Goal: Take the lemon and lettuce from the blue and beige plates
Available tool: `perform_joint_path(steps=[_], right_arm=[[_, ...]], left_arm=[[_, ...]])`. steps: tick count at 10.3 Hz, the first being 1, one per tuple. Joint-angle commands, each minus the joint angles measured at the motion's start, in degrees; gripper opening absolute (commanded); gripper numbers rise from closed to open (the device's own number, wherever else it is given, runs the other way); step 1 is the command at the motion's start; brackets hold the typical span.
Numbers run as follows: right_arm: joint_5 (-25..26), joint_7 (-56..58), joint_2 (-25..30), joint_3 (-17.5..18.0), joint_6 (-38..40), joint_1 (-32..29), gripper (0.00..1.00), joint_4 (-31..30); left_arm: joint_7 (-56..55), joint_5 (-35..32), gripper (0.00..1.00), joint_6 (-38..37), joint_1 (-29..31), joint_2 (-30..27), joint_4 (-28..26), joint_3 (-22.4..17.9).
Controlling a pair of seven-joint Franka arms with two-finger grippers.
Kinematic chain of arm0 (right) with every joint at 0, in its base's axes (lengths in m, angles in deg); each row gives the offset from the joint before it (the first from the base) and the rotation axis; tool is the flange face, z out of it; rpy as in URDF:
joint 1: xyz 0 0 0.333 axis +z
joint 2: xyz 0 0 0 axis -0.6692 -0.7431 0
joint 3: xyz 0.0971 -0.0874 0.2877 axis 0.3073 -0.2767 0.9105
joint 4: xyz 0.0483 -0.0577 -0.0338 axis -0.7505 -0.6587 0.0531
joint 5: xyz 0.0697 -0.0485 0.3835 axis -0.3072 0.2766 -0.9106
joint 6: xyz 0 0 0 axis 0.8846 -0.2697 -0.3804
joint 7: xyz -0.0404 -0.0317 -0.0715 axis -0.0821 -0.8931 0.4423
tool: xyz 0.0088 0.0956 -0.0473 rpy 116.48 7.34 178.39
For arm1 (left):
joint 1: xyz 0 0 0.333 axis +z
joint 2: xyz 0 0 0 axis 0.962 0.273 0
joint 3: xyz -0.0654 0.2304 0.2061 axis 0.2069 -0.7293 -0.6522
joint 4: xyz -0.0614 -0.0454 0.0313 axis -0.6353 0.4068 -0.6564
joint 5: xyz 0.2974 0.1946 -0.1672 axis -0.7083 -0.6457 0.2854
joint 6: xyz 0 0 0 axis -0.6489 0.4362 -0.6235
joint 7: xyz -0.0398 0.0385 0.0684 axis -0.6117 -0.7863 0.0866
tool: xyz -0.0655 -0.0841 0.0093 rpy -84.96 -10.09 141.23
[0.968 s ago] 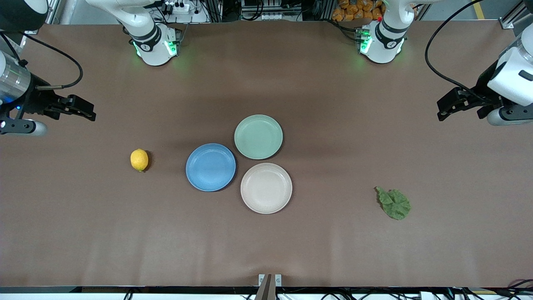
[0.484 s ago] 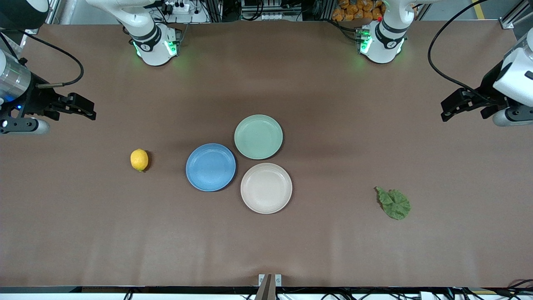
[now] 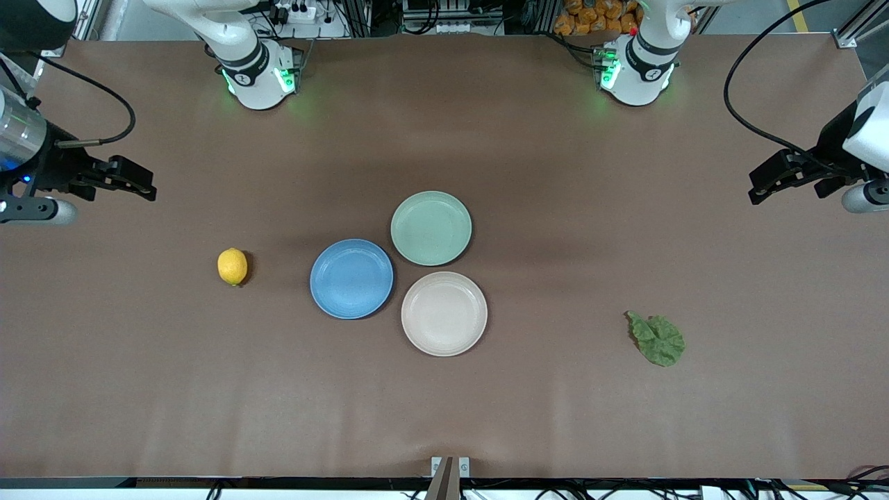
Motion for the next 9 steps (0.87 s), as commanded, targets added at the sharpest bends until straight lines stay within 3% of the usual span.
perform_joint_path(steps=[1, 3, 9], right_arm=[[0.3, -0.4, 0.6, -1.4, 0.2, 1.4, 1.00, -0.4], [-0.3, -0.4, 0.8, -3.5, 0.2, 2.3, 1.00, -0.6], [-0.4, -0.5, 0.8, -3.7, -1.3, 4.1, 1.00, -1.0]], left_arm=[[3.3, 0.4, 1.00, 0.0, 0.0, -0.7, -0.1, -0.4], [3.6, 0.2, 1.00, -0.3, 0.1, -0.6, -0.1, -0.4], [4.0, 0.6, 1.00, -2.2, 0.2, -0.5, -0.1, -0.4]])
